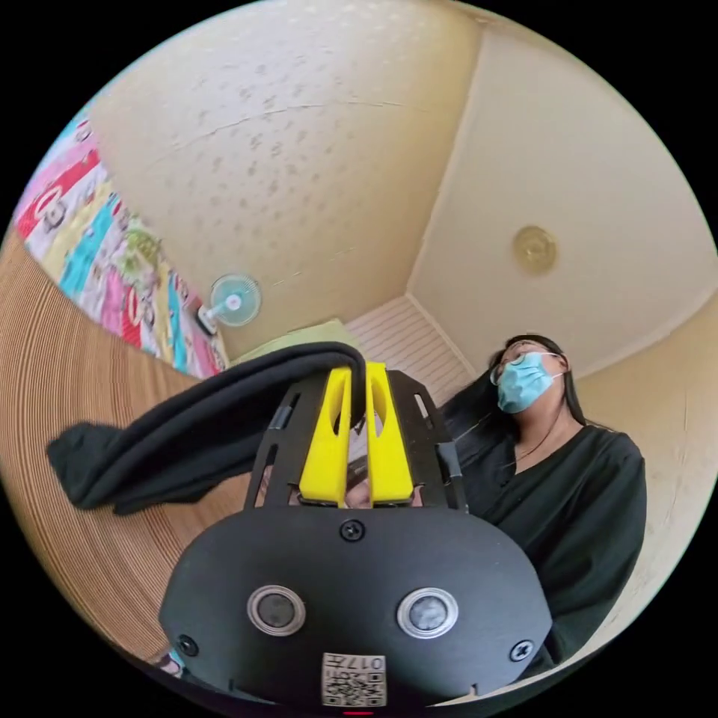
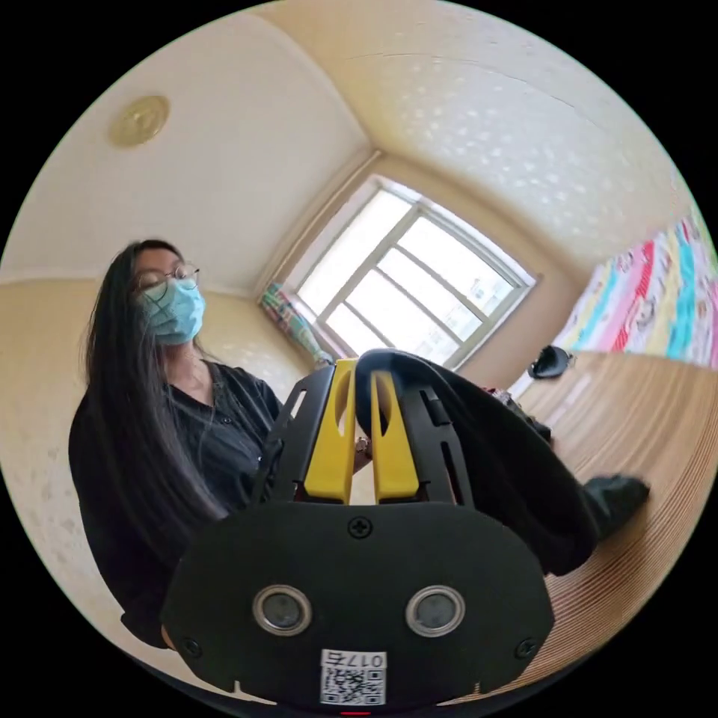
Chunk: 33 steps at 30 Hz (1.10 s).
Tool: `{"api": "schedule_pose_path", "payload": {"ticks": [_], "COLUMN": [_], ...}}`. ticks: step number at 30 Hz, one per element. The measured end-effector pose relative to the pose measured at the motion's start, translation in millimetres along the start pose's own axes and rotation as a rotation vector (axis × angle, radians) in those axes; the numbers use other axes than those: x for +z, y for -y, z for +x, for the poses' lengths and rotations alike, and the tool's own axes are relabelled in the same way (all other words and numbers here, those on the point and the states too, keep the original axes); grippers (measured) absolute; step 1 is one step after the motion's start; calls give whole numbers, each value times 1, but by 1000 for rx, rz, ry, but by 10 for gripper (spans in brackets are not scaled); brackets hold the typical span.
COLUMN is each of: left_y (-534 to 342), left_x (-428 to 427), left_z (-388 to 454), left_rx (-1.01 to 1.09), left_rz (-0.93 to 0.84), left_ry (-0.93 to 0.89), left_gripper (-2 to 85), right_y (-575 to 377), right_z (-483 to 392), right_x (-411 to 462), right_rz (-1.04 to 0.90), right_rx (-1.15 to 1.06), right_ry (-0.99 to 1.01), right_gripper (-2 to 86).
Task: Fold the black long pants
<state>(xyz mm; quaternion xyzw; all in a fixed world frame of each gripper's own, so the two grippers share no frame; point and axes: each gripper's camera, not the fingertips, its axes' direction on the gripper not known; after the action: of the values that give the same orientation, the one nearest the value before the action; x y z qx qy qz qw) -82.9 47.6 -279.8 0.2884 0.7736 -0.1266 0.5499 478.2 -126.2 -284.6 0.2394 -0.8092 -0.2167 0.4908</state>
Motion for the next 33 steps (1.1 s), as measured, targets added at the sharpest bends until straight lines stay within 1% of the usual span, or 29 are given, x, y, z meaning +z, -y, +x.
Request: {"api": "schedule_pose_path", "payload": {"ticks": [2, 5, 7, 9, 11, 12, 13, 14, 16, 19, 21, 24, 26, 27, 29, 31, 33], "left_y": [15, 32, 41, 49, 56, 57, 61, 65, 69, 62, 45, -13, -80, -98, -171, -213, -236], "left_x": [19, 38, 46, 51, 54, 55, 57, 60, 65, 65, 65, 60, 51, 48, 28, 7, -12], "left_z": [39, 59, 55, 33, -18, -32, -60, -89, -129, -178, -203, -251, -297, -309, -353, -370, -376], "left_rx": [102, 129, 131, 63, -95, -126, -173, -220, -254, -299, -314, -398, -527, -566, -776, -912, -957], "left_rz": [4, 20, 26, 43, 82, 86, 75, 56, 16, -3, -49, -162, -257, -281, -370, -389, -340], "left_ry": [-30, -1, 42, 94, 205, 239, 313, 377, 441, 489, 541, 660, 759, 785, 879, 939, 872], "left_gripper": [35, 34, 33, 32, 33, 34, 35, 35, 36, 38, 39, 47, 61, 67, 91, 98, 71], "right_y": [29, 56, 65, 74, 85, 88, 93, 99, 106, 103, 88, 35, -31, -51, -133, -190, -225], "right_z": [-43, -73, -80, -69, -30, -16, 11, 37, 77, 120, 136, 162, 185, 191, 218, 225, 220], "right_x": [17, 31, 40, 45, 45, 44, 44, 47, 53, 58, 60, 62, 61, 60, 55, 50, 48], "right_rz": [-36, -37, -45, -46, -14, -7, -17, -61, -124, -138, -148, -211, -295, -314, -420, -503, -530], "right_rx": [-119, -171, -209, -187, -35, 24, 101, 133, 193, 244, 264, 369, 503, 552, 826, 1016, 1093], "right_ry": [-26, -103, -133, -159, -291, -335, -444, -572, -699, -753, -776, -817, -868, -879, -882, -900, -824], "right_gripper": [8, 7, 7, 7, 7, 7, 7, 8, 9, 12, 15, 22, 36, 41, 70, 88, 88]}}
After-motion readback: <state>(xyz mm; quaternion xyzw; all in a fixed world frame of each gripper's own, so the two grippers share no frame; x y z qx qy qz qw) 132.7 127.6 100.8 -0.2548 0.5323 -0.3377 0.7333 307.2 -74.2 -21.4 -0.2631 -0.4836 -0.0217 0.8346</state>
